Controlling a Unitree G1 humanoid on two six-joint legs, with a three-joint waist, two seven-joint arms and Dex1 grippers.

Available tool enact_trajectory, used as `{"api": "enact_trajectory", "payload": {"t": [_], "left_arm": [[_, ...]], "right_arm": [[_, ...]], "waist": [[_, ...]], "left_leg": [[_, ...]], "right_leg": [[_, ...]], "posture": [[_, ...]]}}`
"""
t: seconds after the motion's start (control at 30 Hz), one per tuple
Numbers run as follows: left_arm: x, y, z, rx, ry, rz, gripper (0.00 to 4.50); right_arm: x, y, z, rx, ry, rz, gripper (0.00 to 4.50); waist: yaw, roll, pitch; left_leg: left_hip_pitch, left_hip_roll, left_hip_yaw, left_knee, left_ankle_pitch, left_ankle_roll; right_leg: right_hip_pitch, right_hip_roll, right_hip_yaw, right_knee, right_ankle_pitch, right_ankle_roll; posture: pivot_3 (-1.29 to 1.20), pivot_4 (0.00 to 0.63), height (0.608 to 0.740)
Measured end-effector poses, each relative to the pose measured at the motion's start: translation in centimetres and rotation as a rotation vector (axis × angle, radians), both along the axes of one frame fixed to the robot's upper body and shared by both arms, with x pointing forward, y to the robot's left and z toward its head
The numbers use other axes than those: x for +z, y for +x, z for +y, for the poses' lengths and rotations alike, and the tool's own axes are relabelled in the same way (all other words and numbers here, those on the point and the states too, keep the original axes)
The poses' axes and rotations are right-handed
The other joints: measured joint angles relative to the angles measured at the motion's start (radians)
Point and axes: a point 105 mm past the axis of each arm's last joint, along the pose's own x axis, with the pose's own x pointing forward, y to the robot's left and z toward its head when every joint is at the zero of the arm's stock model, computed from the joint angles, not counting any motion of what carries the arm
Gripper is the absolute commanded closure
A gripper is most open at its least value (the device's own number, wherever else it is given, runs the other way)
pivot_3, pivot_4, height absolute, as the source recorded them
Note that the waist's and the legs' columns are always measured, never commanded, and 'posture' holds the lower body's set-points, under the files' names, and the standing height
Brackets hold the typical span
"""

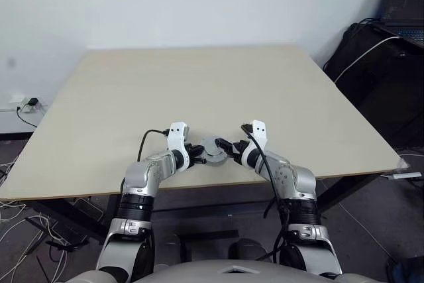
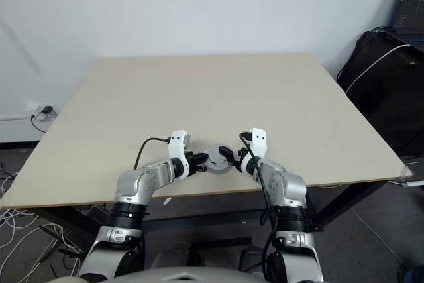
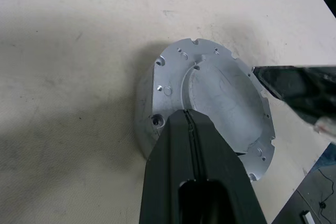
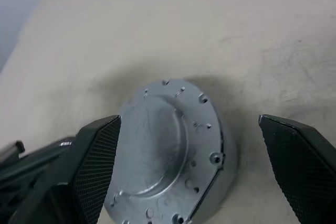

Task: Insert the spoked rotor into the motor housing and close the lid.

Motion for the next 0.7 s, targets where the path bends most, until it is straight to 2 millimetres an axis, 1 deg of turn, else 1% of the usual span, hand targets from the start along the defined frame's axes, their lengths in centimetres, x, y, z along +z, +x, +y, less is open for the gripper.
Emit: {"api": "enact_trajectory", "payload": {"t": [0.13, 0.4, 0.7], "left_arm": [[0.0, 0.0, 0.0, -0.002, 0.000, -0.002, 4.50], [0.1, -0.1, -0.1, -0.007, 0.001, -0.005, 4.50], [0.1, -0.1, -0.1, -0.009, 0.003, -0.007, 4.50]], "right_arm": [[-0.1, -0.1, 0.3, -0.002, 0.053, 0.036, 0.01], [-1.2, -1.0, 0.9, 0.024, 0.112, 0.132, 0.01], [-1.3, -1.2, 1.0, 0.026, 0.208, 0.203, 0.01]], "waist": [[0.000, 0.000, 0.000], [0.000, 0.001, 0.000], [0.000, 0.002, -0.001]], "left_leg": [[-0.001, 0.000, -0.001, -0.001, 0.000, 0.000], [-0.003, 0.000, -0.003, -0.001, 0.000, 0.000], [-0.004, 0.000, -0.005, -0.002, 0.000, 0.000]], "right_leg": [[0.000, 0.000, -0.001, -0.002, 0.000, 0.000], [0.000, 0.000, -0.004, -0.005, 0.000, 0.000], [0.001, 0.001, -0.006, -0.008, 0.000, 0.000]], "posture": [[0.00, 0.000, 0.740], [0.00, 0.000, 0.740], [0.00, 0.000, 0.740]]}}
